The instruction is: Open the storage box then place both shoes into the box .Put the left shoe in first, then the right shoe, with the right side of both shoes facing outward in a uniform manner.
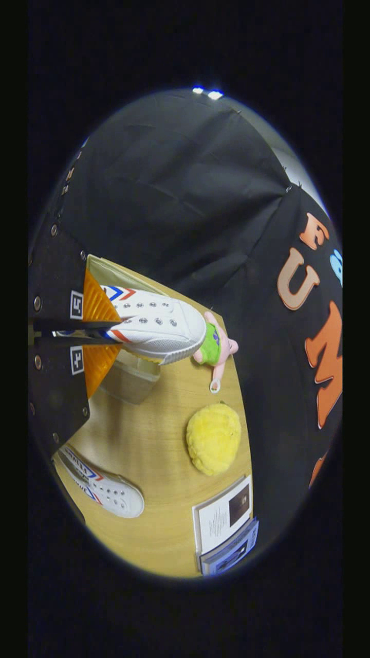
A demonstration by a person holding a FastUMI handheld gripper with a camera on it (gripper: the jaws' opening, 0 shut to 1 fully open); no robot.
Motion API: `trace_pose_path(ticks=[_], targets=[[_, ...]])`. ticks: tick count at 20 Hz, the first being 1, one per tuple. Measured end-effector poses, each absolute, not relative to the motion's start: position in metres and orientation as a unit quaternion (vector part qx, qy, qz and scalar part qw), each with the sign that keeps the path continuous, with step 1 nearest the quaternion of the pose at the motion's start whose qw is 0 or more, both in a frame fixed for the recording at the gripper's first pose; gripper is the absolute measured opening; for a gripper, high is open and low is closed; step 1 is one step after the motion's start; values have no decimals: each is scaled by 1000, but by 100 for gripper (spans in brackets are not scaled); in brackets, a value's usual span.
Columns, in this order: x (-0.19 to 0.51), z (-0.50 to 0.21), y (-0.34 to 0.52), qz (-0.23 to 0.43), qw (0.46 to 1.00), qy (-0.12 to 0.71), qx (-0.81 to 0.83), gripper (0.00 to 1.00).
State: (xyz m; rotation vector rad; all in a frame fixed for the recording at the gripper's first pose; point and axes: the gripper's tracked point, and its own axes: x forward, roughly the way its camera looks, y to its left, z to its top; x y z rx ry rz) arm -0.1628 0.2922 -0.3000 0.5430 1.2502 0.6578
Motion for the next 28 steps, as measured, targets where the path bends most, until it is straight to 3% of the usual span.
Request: trace_pose_path(ticks=[9,16,17,20,21,25,28], targets=[[-215,-341,334,328,704,611,152,5],[-228,-360,333,288,693,644,151,6],[-230,-356,336,282,690,646,167,11],[-223,-341,335,271,678,650,212,37],[-220,-338,331,271,681,644,220,56],[-193,-320,293,256,729,594,224,79],[-172,-336,239,203,781,560,186,87]])
